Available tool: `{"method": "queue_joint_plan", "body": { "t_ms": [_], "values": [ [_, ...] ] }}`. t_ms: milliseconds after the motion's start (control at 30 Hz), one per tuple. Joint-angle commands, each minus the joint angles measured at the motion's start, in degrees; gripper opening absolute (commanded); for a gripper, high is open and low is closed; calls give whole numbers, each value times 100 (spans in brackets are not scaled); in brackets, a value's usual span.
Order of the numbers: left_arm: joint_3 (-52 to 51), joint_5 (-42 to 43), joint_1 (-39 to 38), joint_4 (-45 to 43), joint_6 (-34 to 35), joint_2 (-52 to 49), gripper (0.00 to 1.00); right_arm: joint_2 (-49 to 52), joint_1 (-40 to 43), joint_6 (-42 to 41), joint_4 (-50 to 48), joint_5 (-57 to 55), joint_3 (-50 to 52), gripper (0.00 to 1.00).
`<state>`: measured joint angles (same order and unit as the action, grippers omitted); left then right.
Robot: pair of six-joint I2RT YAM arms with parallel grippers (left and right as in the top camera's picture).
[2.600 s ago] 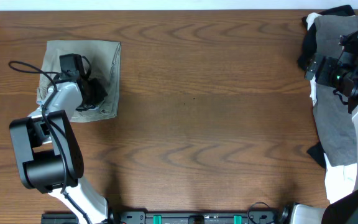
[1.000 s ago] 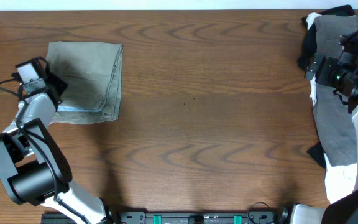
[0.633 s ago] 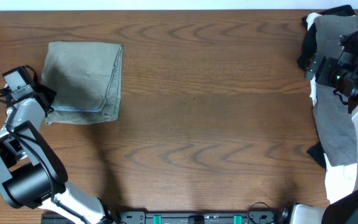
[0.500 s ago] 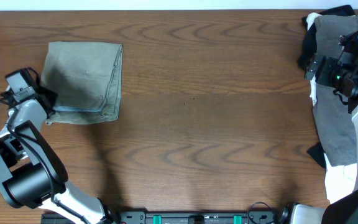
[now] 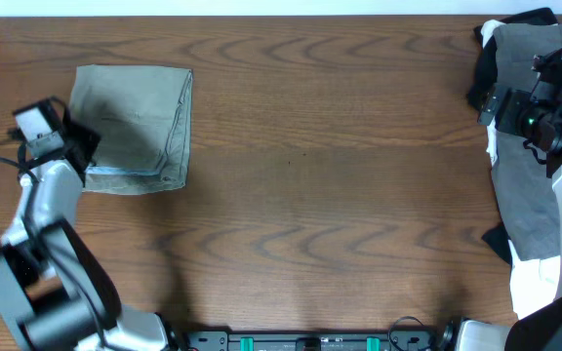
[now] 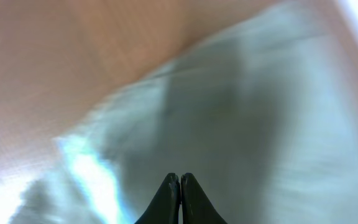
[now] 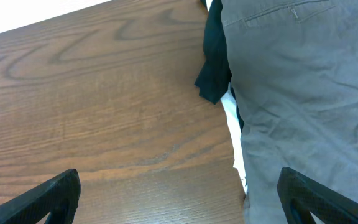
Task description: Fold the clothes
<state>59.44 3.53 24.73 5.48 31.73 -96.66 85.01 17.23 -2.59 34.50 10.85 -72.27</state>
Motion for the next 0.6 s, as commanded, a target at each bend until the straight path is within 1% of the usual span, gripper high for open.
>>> {"method": "queue_joint_plan", "body": {
  "t_ms": [0,100,233,267,300,433,500,567],
  "values": [
    [39,227,-393,-114,13,807,6,31,4,-57,-15,-9,28,99],
    [39,227,-767,-214,13,1163,7,31,4,-57,-17,-9,28,99],
    [39,227,-1091,-94,9,1209,8,31,4,-57,-15,-9,28,99],
    [39,229,-1139,-28,11,1191,15,31,4,-57,-15,-9,28,99],
    [39,227,-1185,37,11,1167,23,31,4,-57,-15,-9,28,99],
    [39,227,-1283,212,11,1119,64,31,4,-57,-15,-9,28,99],
    [39,227,-1292,326,9,1115,100,31,4,-57,-17,-9,28,99],
    [39,227,-1292,417,11,1115,98,31,4,-57,-15,-9,28,99]
  ]
}}
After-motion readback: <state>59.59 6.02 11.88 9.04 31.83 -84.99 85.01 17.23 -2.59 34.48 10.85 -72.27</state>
